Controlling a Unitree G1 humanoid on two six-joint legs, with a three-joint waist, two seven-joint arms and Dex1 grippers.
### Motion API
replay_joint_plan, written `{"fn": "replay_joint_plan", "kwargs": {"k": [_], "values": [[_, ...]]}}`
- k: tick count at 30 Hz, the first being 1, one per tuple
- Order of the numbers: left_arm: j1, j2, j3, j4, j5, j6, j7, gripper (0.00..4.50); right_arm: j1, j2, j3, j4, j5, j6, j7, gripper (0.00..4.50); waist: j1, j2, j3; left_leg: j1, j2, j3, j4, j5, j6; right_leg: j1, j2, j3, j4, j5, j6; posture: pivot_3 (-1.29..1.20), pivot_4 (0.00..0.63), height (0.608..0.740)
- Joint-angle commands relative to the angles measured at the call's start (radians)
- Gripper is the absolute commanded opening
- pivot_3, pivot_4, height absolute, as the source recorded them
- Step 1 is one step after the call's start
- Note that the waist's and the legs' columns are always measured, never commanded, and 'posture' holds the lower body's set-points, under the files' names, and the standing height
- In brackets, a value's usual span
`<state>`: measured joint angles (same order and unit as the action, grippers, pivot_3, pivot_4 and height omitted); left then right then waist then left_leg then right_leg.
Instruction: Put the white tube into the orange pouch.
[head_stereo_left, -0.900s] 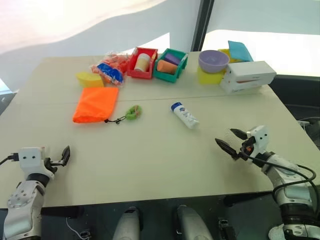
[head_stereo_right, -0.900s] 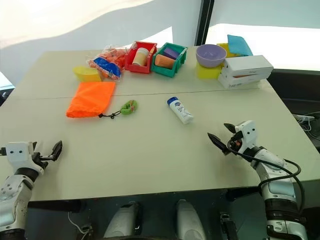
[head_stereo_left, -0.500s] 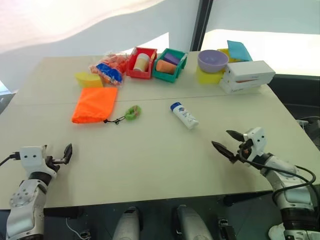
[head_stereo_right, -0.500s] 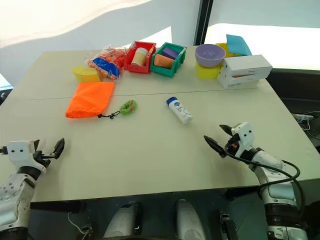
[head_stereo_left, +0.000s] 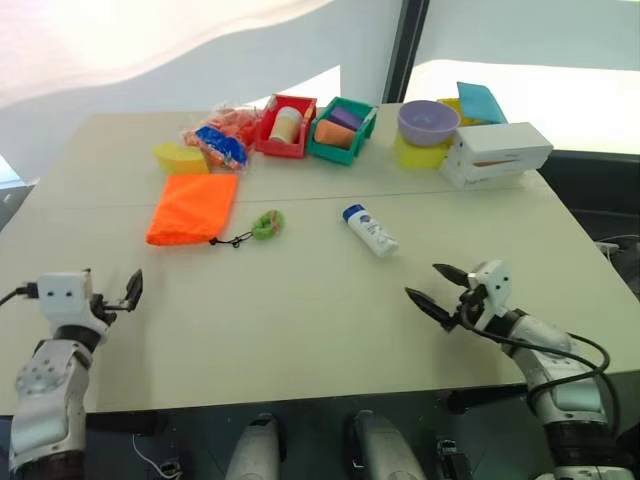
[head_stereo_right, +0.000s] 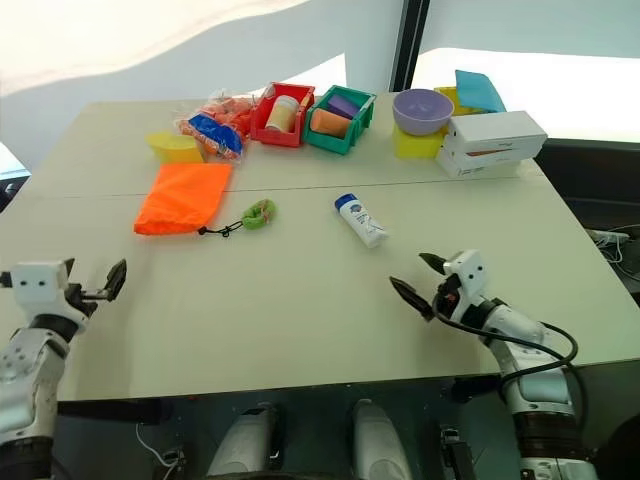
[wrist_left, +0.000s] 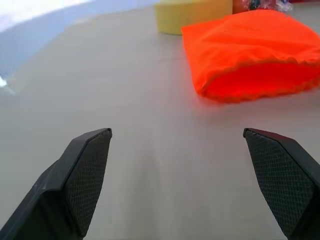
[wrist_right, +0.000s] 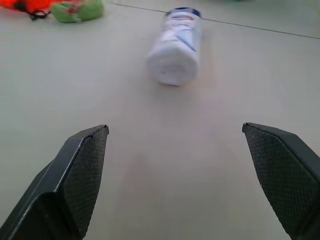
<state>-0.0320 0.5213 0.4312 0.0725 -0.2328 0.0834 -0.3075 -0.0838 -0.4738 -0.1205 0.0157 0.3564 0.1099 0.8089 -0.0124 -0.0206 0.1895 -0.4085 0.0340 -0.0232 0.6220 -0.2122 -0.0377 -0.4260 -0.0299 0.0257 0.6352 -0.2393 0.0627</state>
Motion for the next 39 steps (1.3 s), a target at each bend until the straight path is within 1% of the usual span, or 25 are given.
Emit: {"fn": "replay_joint_plan", "kwargs": {"k": [1,5,10,17,22,25,32,33,35,37,39], "values": [[-0.068,0.061,-0.079,0.063,0.148,-0.072,0.04,4.5,-0.01,0.032,0.043,-0.095,0.003,0.002,-0.016,4.44,0.0,0.0,0.0,0.0,0.0,0.0,0.0,0.0,0.0,0.0,0.0,0.0,0.0,0.0,0.0,0.0,0.15,0.74],[-0.172,0.107,-0.176,0.183,0.275,-0.161,0.067,4.5,-0.001,0.072,0.111,-0.175,0.004,0.029,-0.031,4.44,0.0,0.0,0.0,0.0,0.0,0.0,-0.001,0.0,0.0,0.0,0.0,0.0,0.0,0.002,-0.002,0.0,0.15,0.74],[-0.309,0.125,-0.271,0.356,0.372,-0.253,0.094,4.5,0.005,0.098,0.178,-0.253,0.001,0.057,-0.053,4.44,0.0,0.0,0.0,0.0,0.0,0.0,-0.002,0.0,0.0,0.0,0.0,0.0,0.0,0.003,-0.001,0.0,0.15,0.74],[-0.474,0.12,-0.329,0.594,0.44,-0.327,0.177,4.5,0.007,0.115,0.228,-0.291,-0.016,0.066,-0.083,4.44,0.001,-0.001,0.0,0.0,0.0,0.0,-0.001,0.0,0.0,0.0,0.001,0.0,0.0,0.004,0.003,0.0,0.15,0.74],[-0.542,0.132,-0.351,0.736,0.456,-0.356,0.207,4.5,0.01,0.115,0.232,-0.3,-0.021,0.063,-0.095,4.44,-0.001,-0.001,0.0,0.0,0.0,0.0,-0.001,0.0,0.0,0.0,0.001,-0.001,0.0,0.005,0.004,0.0,0.15,0.74],[-0.563,0.133,-0.347,0.796,0.436,-0.379,0.191,3.75,0.008,0.112,0.226,-0.301,-0.023,0.061,-0.101,4.5,-0.001,-0.001,0.0,0.0,0.0,0.0,-0.001,0.0,0.0,0.0,0.001,-0.001,0.0,0.005,0.004,0.0,0.15,0.74],[-0.557,0.138,-0.332,0.826,0.39,-0.441,0.158,0.18,0.009,0.108,0.225,-0.306,-0.024,0.061,-0.107,4.5,0.001,-0.001,0.0,0.0,0.0,0.0,-0.001,0.0,0.0,0.0,0.001,-0.001,0.0,0.005,0.004,0.0,0.15,0.74],[-0.551,0.139,-0.329,0.819,0.381,-0.447,0.151,0.04,0.008,0.108,0.225,-0.305,-0.025,0.061,-0.107,4.5,0.001,-0.001,-0.001,0.0,0.0,0.0,-0.001,0.0,0.0,0.0,0.001,-0.001,0.0,0.006,0.004,0.0,0.15,0.74],[-0.526,0.14,-0.317,0.782,0.351,-0.454,0.117,0.04,0.005,0.106,0.224,-0.305,-0.026,0.059,-0.108,4.5,0.001,-0.001,-0.001,0.0,0.0,0.0,-0.001,0.0,0.0,0.0,0.001,-0.001,0.0,0.006,0.004,0.0,0.15,0.74],[-0.487,0.134,-0.291,0.714,0.299,-0.415,0.066,0.04,-0.006,0.103,0.213,-0.299,-0.028,0.055,-0.113,4.5,-0.002,-0.001,-0.001,0.0,0.0,0.001,-0.001,0.0,0.0,0.0,0.001,-0.001,0.0,0.006,0.004,0.0,0.15,0.74],[-0.425,0.136,-0.268,0.603,0.245,-0.351,0.013,0.04,-0.025,0.099,0.194,-0.285,-0.032,0.05,-0.127,4.5,-0.004,-0.001,-0.001,0.0,0.0,0.001,-0.001,0.0,0.0,0.0,0.001,-0.001,0.0,0.006,0.003,0.0,0.15,0.74]]}}
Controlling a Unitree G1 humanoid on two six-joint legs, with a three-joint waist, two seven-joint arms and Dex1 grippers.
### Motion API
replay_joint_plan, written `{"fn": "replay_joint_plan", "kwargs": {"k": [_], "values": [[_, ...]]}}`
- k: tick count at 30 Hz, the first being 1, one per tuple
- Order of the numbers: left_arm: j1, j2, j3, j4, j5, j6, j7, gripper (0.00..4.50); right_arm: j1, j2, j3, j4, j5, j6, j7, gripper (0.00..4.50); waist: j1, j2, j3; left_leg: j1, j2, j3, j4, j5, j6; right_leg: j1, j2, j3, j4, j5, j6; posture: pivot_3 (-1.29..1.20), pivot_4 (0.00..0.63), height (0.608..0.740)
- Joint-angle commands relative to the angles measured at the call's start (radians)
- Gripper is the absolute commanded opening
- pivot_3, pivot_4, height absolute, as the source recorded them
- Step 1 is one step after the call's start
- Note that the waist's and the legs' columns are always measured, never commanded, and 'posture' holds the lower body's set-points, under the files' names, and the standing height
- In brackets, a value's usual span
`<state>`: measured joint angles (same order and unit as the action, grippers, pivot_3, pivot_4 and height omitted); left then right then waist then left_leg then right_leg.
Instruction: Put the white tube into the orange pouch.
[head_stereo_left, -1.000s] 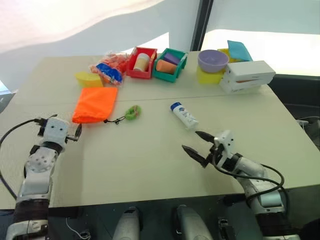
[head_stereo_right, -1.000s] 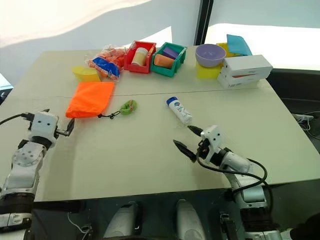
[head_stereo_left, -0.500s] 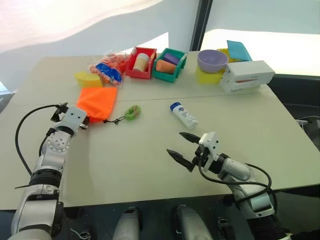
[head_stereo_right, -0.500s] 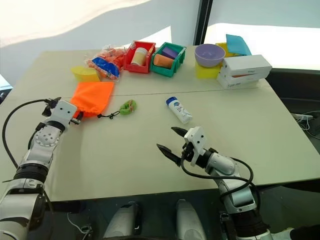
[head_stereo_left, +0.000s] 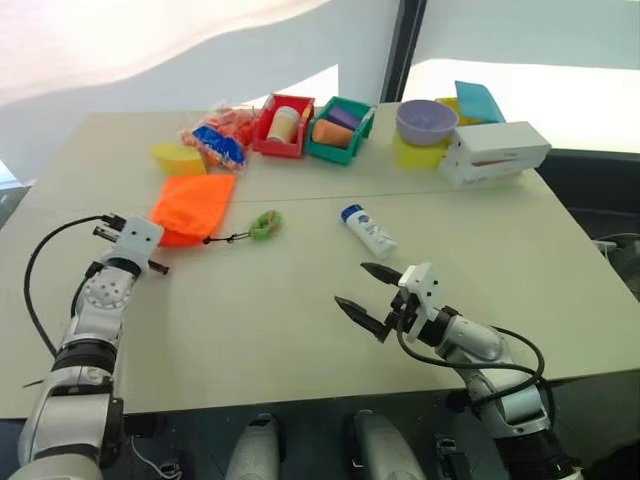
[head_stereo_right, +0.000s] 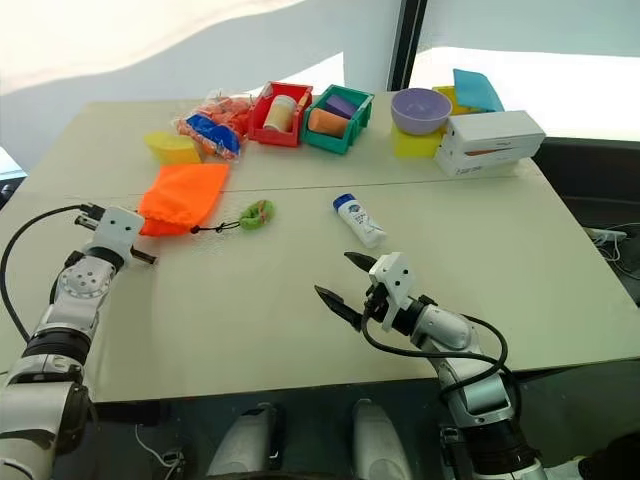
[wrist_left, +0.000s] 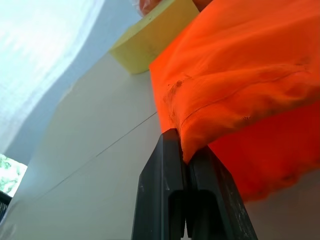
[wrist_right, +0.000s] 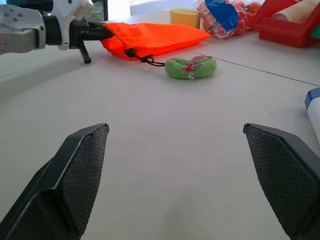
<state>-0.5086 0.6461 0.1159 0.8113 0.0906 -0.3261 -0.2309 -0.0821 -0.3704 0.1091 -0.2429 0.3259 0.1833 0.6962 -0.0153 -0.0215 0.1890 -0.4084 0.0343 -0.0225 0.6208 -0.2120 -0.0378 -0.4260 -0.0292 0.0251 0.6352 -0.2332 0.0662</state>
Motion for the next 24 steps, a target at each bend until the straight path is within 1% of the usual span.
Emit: {"fn": "replay_joint_plan", "kwargs": {"k": [1,7,10,13,17,21,24], "values": [[0.091,0.014,0.057,-0.207,-0.104,0.095,-0.09,0.04,-0.036,-0.006,-0.047,-0.018,-0.004,-0.024,-0.024,4.5,-0.003,0.0,0.0,0.0,0.0,0.0,0.0,0.0,0.0,0.0,0.0,0.0,0.0,0.0,0.0,0.0,0.15,0.74],[0.359,0.025,0.095,-0.687,-0.259,0.394,-0.234,0.04,-0.109,-0.014,-0.105,0.084,-0.037,-0.005,-0.092,4.5,-0.002,0.0,0.0,0.0,0.001,0.001,0.0,0.0,0.0,0.0,-0.001,0.0,0.0,-0.001,-0.003,0.0,0.15,0.74],[0.461,0.028,0.118,-0.893,-0.319,0.538,-0.257,0.04,-0.154,-0.016,-0.117,0.157,-0.064,-0.005,-0.12,4.5,-0.002,0.0,0.0,0.0,0.001,0.001,0.0,0.0,0.0,0.0,-0.001,0.001,0.0,-0.002,-0.004,0.0,0.15,0.74],[0.534,0.023,0.124,-1.087,-0.371,0.676,-0.262,0.04,-0.2,-0.002,-0.127,0.219,-0.05,0.016,-0.13,4.5,-0.001,0.0,0.0,0.0,0.001,0.001,0.0,0.0,0.0,0.0,-0.001,0.001,0.0,-0.001,-0.004,0.0,0.15,0.74],[0.566,-0.021,0.111,-1.27,-0.45,0.824,-0.239,0.04,-0.25,0.018,-0.116,0.302,-0.072,0.009,-0.143,4.5,0.0,0.0,0.0,0.0,0.001,0.001,0.001,0.0,0.0,0.0,0.0,0.001,0.0,-0.002,-0.004,0.0,0.15,0.74],[0.559,-0.061,0.035,-1.374,-0.449,0.906,-0.207,0.04,-0.304,0.04,-0.119,0.396,-0.089,0.003,-0.16,4.5,-0.002,0.0,0.0,0.0,0.001,0.001,0.001,0.0,0.0,0.0,0.0,0.001,0.0,-0.001,-0.004,0.0,0.15,0.74],[0.558,-0.07,-0.008,-1.419,-0.448,0.941,-0.207,0.04,-0.338,0.056,-0.128,0.46,-0.084,0.007,-0.163,4.5,-0.002,0.0,0.0,0.0,0.001,0.001,0.001,0.0,0.0,0.0,0.001,0.002,0.0,-0.001,-0.004,0.0,0.15,0.74]]}}
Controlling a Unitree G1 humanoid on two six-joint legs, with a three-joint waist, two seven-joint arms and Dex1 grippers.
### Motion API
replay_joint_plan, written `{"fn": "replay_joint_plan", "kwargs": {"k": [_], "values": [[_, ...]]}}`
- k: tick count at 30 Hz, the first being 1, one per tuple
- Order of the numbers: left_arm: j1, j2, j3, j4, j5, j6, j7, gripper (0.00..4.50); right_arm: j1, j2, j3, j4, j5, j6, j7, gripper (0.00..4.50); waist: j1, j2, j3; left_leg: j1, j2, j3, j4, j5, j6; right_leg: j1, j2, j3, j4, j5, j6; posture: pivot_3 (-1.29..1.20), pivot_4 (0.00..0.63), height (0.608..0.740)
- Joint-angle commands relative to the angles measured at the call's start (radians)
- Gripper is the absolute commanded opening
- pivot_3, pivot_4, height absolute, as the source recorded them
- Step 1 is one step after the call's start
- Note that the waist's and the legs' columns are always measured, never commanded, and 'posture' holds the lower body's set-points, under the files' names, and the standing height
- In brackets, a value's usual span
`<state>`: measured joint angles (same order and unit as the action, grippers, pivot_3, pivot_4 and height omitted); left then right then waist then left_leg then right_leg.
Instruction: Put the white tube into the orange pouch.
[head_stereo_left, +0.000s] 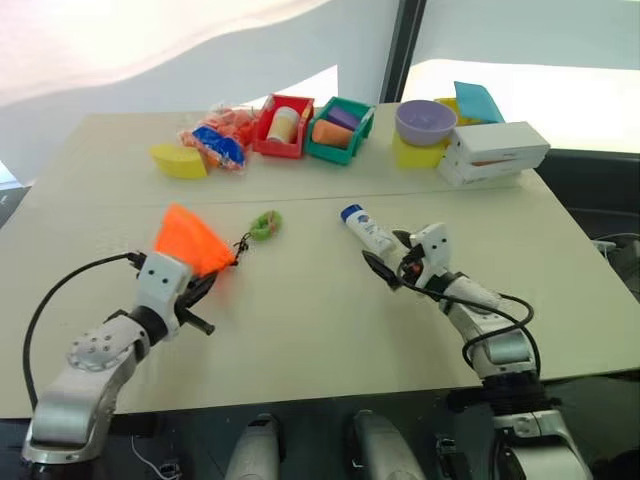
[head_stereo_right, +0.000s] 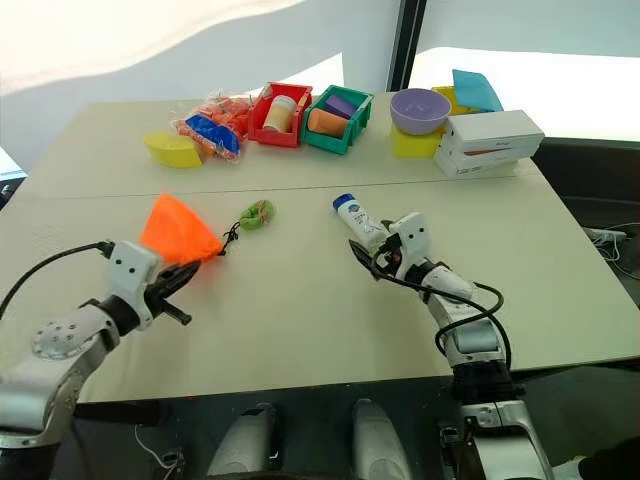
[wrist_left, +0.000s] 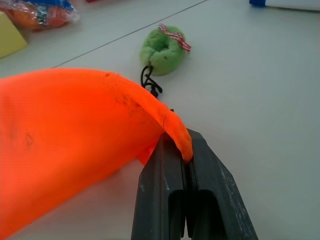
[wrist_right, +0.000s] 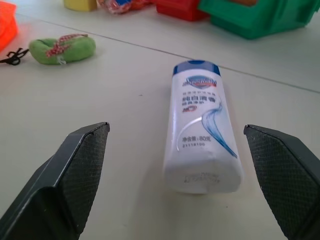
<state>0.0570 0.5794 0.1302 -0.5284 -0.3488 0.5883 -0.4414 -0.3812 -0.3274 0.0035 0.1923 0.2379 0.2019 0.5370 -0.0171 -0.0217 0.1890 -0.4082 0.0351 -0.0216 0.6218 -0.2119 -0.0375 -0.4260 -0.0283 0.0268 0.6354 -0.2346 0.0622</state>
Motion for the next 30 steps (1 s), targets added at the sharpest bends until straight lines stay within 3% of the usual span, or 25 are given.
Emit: {"fn": "replay_joint_plan", "kwargs": {"k": [1,10,17,23,25,30], "values": [[-0.011,-0.008,-0.026,-0.094,-0.02,0.043,0.004,0.04,-0.05,0.017,-0.026,0.046,0.007,-0.011,-0.007,4.5,0.0,0.0,0.0,0.0,0.0,0.0,0.0,0.0,0.0,0.0,0.0,0.0,0.0,0.0,0.0,0.0,0.15,0.74],[0.078,-0.011,-0.019,-0.255,-0.202,0.183,-0.058,0.04,-0.097,0.046,-0.041,0.152,0.002,-0.049,-0.013,4.5,-0.004,0.0,0.0,0.0,0.0,0.0,0.0,0.0,0.0,0.0,0.0,0.001,0.0,0.0,0.0,0.0,0.15,0.74],[0.211,0.032,0.201,-0.184,-0.306,0.155,-0.144,0.04,-0.112,0.06,-0.04,0.175,0.0,-0.066,-0.011,4.5,-0.006,0.0,0.0,0.0,0.001,0.0,0.0,0.0,0.0,0.0,0.002,0.001,0.0,-0.001,0.0,0.0,0.15,0.74],[0.223,0.047,0.268,-0.117,-0.312,0.11,-0.187,0.0,-0.125,0.067,-0.04,0.2,-0.001,-0.085,-0.005,1.85,-0.004,0.001,0.0,0.0,0.0,0.0,0.001,0.0,0.0,0.0,0.001,0.001,-0.001,-0.001,0.001,0.0,0.15,0.74],[0.22,0.048,0.265,-0.107,-0.308,0.1,-0.191,0.0,-0.121,0.069,-0.039,0.189,-0.001,-0.088,-0.005,1.64,-0.004,0.001,0.0,0.0,0.0,0.0,0.001,0.0,0.0,0.0,0.001,0.001,-0.001,-0.001,0.0,0.0,0.15,0.74],[0.187,0.023,0.262,-0.068,-0.322,0.097,-0.176,0.0,-0.052,0.049,-0.012,0.066,0.024,-0.082,0.074,1.64,-0.003,0.001,0.0,0.0,0.001,0.0,0.001,0.0,0.0,0.0,0.001,0.001,-0.001,0.0,-0.001,0.0,0.15,0.74]]}}
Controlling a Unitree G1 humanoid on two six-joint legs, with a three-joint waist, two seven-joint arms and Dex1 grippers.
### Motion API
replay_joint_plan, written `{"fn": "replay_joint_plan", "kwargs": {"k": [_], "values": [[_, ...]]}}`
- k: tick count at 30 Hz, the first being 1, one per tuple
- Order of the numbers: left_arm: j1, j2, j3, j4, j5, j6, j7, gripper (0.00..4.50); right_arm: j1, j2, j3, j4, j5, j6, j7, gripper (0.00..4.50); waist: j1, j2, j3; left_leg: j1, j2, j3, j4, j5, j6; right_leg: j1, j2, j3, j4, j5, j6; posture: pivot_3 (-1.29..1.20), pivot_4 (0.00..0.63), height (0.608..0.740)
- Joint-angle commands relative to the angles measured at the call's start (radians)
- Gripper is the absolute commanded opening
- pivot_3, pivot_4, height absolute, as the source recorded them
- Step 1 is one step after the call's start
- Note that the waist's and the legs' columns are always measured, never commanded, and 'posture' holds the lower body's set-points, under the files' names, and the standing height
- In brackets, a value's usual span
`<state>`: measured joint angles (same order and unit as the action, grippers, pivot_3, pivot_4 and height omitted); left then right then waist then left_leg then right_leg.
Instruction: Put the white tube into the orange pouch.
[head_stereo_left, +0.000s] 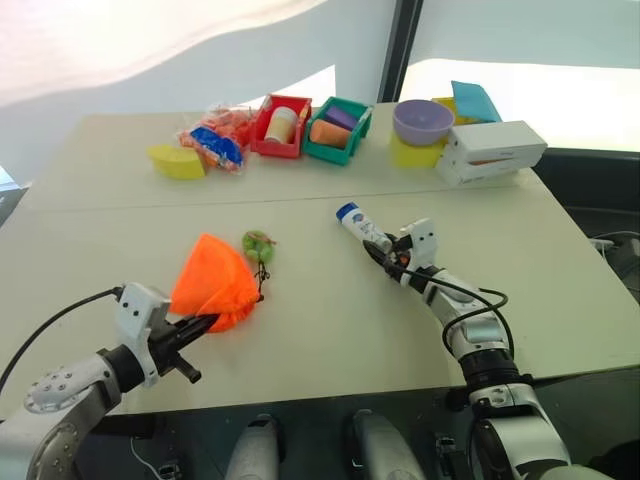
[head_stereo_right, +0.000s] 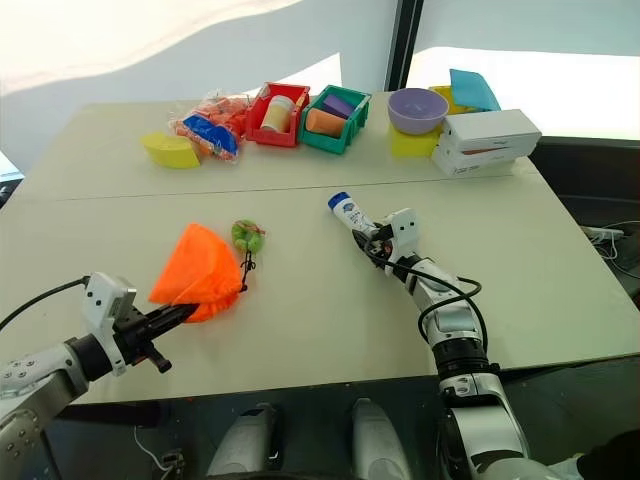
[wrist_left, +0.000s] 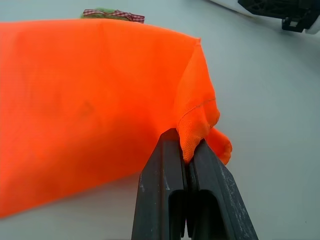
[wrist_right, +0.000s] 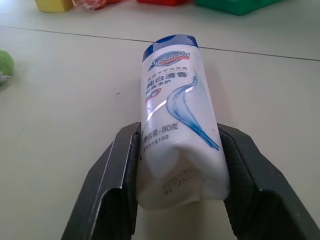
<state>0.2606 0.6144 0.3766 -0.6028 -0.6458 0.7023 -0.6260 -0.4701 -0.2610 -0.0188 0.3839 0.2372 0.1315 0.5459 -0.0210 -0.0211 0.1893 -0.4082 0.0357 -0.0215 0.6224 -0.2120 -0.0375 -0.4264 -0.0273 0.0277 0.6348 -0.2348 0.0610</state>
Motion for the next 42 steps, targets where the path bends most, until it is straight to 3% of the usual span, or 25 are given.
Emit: {"fn": "replay_joint_plan", "kwargs": {"k": [1,8,11,17,26,36,42], "values": [[-0.027,-0.02,0.022,0.013,-0.041,-0.012,0.01,0.0,0.068,-0.03,0.02,-0.189,0.051,0.007,0.109,1.64,0.004,0.0,0.0,0.0,0.0,0.0,0.0,0.0,0.0,0.0,0.0,0.0,0.0,0.0,0.0,0.0,0.15,0.74],[-0.078,-0.047,0.076,0.068,-0.2,0.062,0.024,0.0,0.28,-0.187,0.156,-0.626,0.214,0.24,0.377,1.64,0.002,0.0,0.0,0.0,0.0,-0.001,0.0,0.0,0.0,0.0,0.0,0.0,0.0,-0.002,0.004,0.0,0.15,0.74],[-0.085,-0.03,0.087,0.093,-0.258,0.094,0.008,0.0,0.3,-0.216,0.218,-0.705,0.227,0.303,0.408,1.64,-0.001,0.0,0.0,0.0,0.001,0.0,0.0,0.0,0.0,0.0,0.0,0.0,0.0,-0.002,0.004,0.0,0.15,0.74],[-0.109,-0.001,0.111,0.159,-0.329,0.128,-0.001,0.0,0.267,-0.164,0.31,-0.695,0.174,0.32,0.369,1.64,0.002,0.0,0.0,0.0,0.001,-0.001,0.001,0.0,0.0,-0.001,0.0,-0.001,-0.001,-0.002,0.003,0.0,0.15,0.74],[-0.097,0.042,0.097,0.156,-0.334,0.126,-0.031,0.0,0.259,-0.1,0.326,-0.683,0.167,0.314,0.341,1.64,0.004,0.0,0.0,-0.002,0.001,0.0,0.0,0.0,0.0,-0.001,-0.002,-0.001,-0.004,-0.001,0.001,0.0,0.15,0.74],[-0.202,0.11,-0.053,0.115,-0.196,0.098,-0.016,0.0,0.249,-0.142,0.306,-0.726,0.213,0.362,0.382,1.64,0.006,0.0,0.0,-0.002,0.0,0.0,0.0,0.0,-0.001,-0.001,-0.002,-0.001,-0.004,-0.002,0.002,0.0,0.15,0.74],[-0.312,0.139,-0.118,0.086,-0.188,0.153,0.008,0.0,0.246,-0.14,0.306,-0.739,0.217,0.373,0.375,1.64,0.004,0.0,0.0,-0.002,0.0,0.0,-0.001,0.0,-0.001,-0.001,-0.001,-0.001,-0.004,-0.001,0.002,0.0,0.15,0.74]]}}
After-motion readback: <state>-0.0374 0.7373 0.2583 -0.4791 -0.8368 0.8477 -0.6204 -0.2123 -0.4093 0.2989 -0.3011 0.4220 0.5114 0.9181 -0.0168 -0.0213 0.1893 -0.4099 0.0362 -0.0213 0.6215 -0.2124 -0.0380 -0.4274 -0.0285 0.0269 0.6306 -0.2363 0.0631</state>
